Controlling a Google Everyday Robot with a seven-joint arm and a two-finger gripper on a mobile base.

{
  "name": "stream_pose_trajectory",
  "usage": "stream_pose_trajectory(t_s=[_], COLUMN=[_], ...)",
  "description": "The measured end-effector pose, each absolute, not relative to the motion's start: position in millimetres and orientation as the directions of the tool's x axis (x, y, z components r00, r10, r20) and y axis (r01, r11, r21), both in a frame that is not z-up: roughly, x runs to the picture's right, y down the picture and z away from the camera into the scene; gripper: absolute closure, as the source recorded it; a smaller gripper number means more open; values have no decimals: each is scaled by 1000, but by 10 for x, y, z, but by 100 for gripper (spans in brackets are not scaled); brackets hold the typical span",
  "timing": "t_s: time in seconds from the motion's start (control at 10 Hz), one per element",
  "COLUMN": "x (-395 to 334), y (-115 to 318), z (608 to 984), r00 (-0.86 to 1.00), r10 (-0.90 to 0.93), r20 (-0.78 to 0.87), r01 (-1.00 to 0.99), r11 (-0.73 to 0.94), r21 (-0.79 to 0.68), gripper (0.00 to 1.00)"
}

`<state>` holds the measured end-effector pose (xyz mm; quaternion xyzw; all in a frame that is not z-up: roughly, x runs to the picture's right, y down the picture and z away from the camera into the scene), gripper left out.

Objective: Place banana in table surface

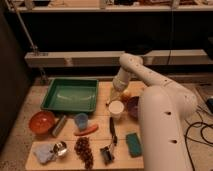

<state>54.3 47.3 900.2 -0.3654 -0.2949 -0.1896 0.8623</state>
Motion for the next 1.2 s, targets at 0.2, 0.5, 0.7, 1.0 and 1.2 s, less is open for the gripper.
stream_pose_trajectory(t_s=[0.2,0.5,0.7,1.0,1.2], x=[543,533,531,528,530], y=[477,482,502,545,569], z=[9021,9049,9060,9092,9111], r00=[757,754,751,746,744], r10=[-128,-147,-150,-149,-142], r20=[641,640,643,650,653], r01=[545,553,558,562,562], r11=[664,666,665,664,663], r21=[-511,-500,-496,-493,-495], gripper=[30,20,20,20,20])
